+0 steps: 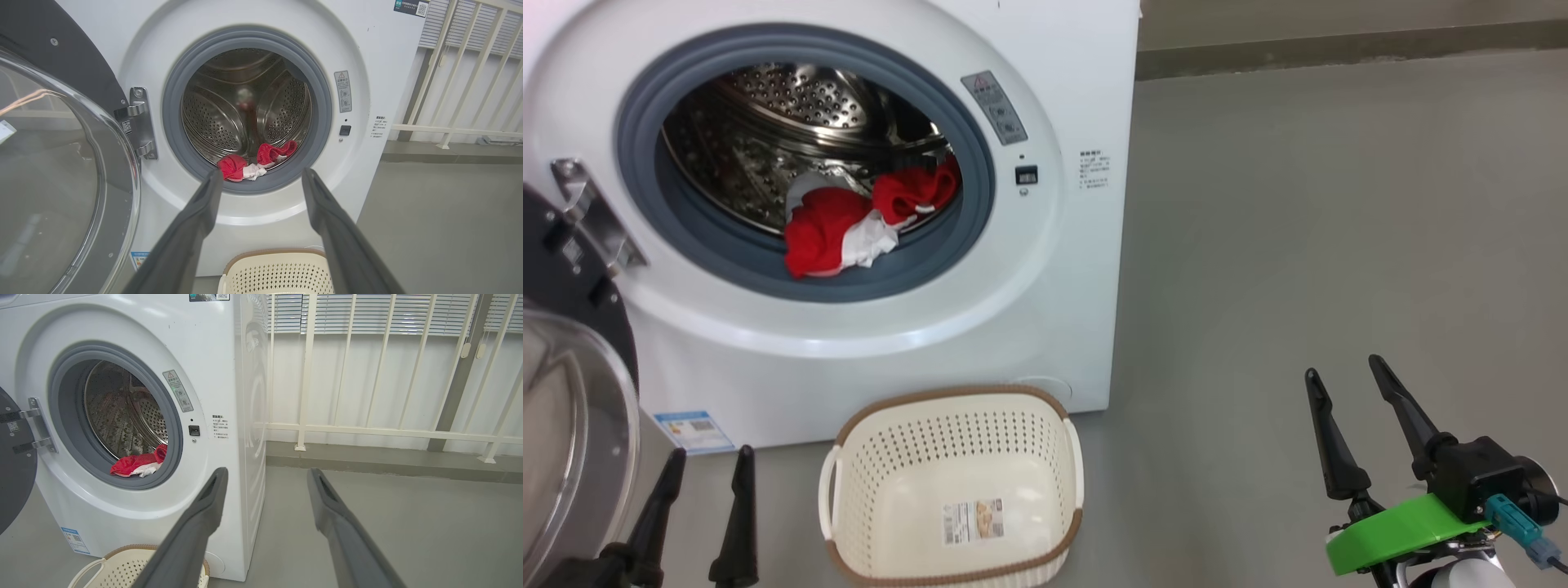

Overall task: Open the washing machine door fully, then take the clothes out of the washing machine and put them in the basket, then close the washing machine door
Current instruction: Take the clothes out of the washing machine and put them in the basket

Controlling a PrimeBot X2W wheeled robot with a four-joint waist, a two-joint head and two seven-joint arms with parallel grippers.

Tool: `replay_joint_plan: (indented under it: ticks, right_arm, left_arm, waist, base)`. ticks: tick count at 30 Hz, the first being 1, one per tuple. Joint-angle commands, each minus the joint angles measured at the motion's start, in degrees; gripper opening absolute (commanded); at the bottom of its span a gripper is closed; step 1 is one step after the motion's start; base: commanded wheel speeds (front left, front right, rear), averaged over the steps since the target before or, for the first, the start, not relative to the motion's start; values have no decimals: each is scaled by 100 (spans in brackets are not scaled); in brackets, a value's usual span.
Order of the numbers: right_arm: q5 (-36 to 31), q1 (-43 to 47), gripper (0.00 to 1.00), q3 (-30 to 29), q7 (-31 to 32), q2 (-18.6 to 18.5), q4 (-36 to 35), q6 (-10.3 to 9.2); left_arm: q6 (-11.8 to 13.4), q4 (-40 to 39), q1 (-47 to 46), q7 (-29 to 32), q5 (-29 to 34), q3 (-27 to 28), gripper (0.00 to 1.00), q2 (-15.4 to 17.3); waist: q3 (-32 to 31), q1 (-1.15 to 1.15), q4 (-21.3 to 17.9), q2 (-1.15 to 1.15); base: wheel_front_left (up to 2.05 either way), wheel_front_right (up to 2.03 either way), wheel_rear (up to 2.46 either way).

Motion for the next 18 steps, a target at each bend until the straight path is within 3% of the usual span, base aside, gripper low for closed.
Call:
replay_joint_plan:
  ticks: [1, 10, 18]
  right_arm:
    - [-41, -72, 100, 152, -36, -25, -122, 36]
    - [-15, -78, 100, 181, -36, -25, -94, 36]
    - [-25, -110, 100, 199, -36, -25, -104, 36]
  left_arm:
    - [-21, -78, -241, -69, 16, 244, 100, 72]
    - [-28, 6, -220, -69, -88, 134, 100, 136]
    - [-29, 37, -256, -69, -47, 173, 100, 127]
  waist:
    - [5, 0, 7, 0]
    - [12, 0, 27, 0]
    - [41, 0, 18, 0]
  base:
    - [212, -212, 0]
    - [154, -154, 0]
    - [42, -42, 0]
